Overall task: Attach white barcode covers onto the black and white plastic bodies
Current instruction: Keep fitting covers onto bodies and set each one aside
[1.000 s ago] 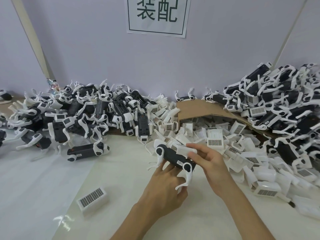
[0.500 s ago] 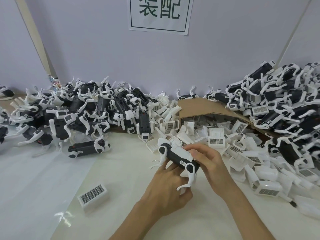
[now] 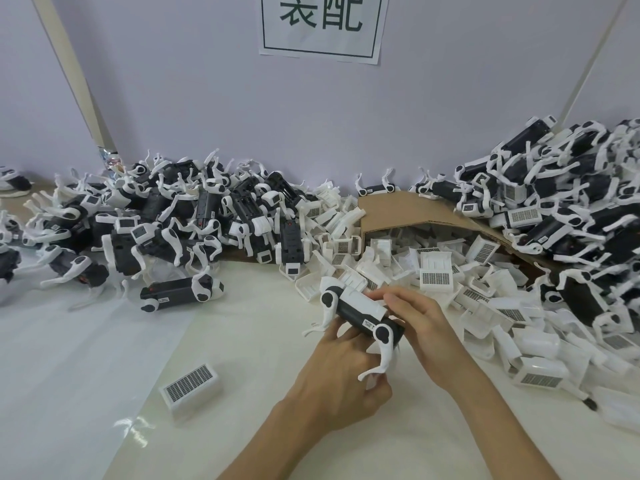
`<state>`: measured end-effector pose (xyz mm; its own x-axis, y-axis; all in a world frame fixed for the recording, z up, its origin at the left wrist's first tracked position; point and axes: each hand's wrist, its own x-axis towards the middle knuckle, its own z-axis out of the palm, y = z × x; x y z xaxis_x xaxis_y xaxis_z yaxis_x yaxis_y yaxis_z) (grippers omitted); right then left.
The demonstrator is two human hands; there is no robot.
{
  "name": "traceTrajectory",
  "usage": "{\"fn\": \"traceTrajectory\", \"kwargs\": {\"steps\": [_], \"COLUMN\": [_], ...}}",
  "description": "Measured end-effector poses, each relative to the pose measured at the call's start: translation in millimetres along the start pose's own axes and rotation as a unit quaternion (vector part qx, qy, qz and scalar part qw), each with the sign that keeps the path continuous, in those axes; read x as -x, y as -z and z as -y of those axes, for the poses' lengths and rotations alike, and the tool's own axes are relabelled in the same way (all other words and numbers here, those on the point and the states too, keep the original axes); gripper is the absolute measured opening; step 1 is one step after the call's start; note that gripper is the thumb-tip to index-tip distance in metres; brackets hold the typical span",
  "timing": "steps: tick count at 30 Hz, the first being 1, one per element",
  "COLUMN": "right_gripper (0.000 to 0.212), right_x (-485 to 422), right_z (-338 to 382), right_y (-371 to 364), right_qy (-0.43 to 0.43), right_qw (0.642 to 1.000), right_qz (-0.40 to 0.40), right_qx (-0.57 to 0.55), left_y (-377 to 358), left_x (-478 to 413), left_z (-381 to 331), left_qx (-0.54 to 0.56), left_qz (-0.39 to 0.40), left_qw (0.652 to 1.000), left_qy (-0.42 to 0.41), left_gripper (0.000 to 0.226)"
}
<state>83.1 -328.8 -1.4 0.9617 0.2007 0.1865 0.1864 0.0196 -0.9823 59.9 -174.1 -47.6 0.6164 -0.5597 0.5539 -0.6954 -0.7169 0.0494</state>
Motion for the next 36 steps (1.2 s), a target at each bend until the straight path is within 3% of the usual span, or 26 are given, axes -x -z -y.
{"fn": "traceTrajectory", "kwargs": {"steps": [5, 9, 13, 15, 21, 26, 29, 33, 36], "right_gripper": [0.015, 0.029, 0.037, 0.038, 0.055, 0.043, 0.038, 0.042, 0.041], "right_x": [-1, 1, 3, 2, 1, -1, -4, -5, -3], "right_z": [2, 1, 1, 1, -1, 1, 3, 1, -2], "right_y": [4, 3, -1, 1, 5, 6, 7, 6, 3], "right_qy": [-0.055, -0.132, -0.21, -0.222, -0.206, -0.085, -0.022, -0.017, -0.02], "right_qw": [0.998, 0.99, 0.975, 0.971, 0.968, 0.972, 0.981, 0.99, 0.994], "right_qz": [0.007, 0.056, 0.074, 0.084, 0.113, 0.075, 0.025, -0.005, 0.006], "right_qx": [-0.042, -0.015, -0.015, -0.026, -0.092, -0.206, -0.19, -0.141, -0.105], "left_y": [0, 6, 12, 10, 6, 7, 10, 19, 25], "left_x": [-1, -3, -2, -1, -2, -4, -4, -8, -9], "left_z": [-5, -8, -9, -8, 3, 22, 26, 16, 8], "left_qx": [-0.009, 0.018, 0.075, 0.088, 0.049, 0.079, 0.115, 0.336, 0.458], "left_qz": [0.008, 0.005, 0.058, 0.11, 0.083, 0.006, -0.053, -0.091, -0.065], "left_qw": [1.0, 0.998, 0.995, 0.99, 0.995, 0.983, 0.964, 0.89, 0.844], "left_qy": [-0.026, -0.06, -0.027, -0.006, 0.008, 0.163, 0.235, 0.293, 0.271], "left_gripper": [0.025, 0.025, 0.013, 0.018, 0.02, 0.018, 0.03, 0.034, 0.034]}}
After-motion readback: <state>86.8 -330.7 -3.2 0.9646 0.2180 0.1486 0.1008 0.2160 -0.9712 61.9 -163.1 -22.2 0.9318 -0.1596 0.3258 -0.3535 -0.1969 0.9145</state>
